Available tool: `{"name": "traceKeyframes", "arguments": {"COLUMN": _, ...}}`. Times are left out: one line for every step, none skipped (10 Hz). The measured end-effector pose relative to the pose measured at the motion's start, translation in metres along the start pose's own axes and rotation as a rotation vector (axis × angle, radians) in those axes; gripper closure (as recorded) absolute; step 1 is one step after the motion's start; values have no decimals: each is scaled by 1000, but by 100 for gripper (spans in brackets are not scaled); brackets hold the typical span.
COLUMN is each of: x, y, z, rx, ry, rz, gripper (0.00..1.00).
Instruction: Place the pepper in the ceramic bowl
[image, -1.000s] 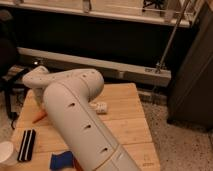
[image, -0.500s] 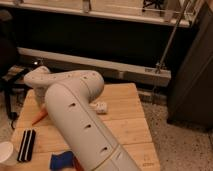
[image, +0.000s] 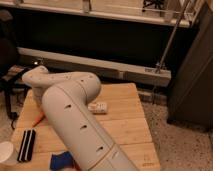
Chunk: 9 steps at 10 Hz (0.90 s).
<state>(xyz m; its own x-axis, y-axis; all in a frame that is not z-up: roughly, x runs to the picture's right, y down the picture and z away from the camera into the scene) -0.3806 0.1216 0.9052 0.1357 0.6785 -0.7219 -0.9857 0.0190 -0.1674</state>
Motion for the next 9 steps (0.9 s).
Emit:
{"name": "traceKeyframes", "arguments": {"x": -1, "y": 1, "z": 1, "rx": 4, "ry": 5, "rz": -5, "gripper": 63}}
{"name": "traceKeyframes", "arguments": {"x": -2, "y": 3, "z": 2, "rx": 9, "ry": 12, "rz": -12, "gripper": 63}}
{"name": "traceKeyframes", "arguments": {"x": -2, "y": 5, "z": 3, "rx": 11, "ry": 17, "rz": -16, "gripper": 63}}
{"name": "traceKeyframes", "arguments": {"x": -3, "y": 7, "z": 5, "rx": 12, "ry": 21, "rz": -22, "gripper": 63}}
{"name": "traceKeyframes", "arguments": {"x": -5, "y": 11, "z": 6, "rx": 11, "ry": 22, "rz": -29, "gripper": 63}}
{"name": "traceKeyframes", "arguments": {"x": -5, "y": 13, "z": 6, "rx": 14, "ry": 21, "rz": -35, "gripper": 64}}
{"name": "traceKeyframes", "arguments": {"x": -7, "y": 16, "z": 4, "rx": 15, "ry": 17, "rz": -42, "gripper": 69}}
{"name": "traceKeyframes", "arguments": {"x": -9, "y": 19, "z": 0, "rx": 14, "ry": 7, "rz": -51, "gripper": 80}}
{"name": "traceKeyframes", "arguments": {"x": -12, "y": 20, "z": -7, "rx": 14, "ry": -5, "rz": -63, "gripper": 88}}
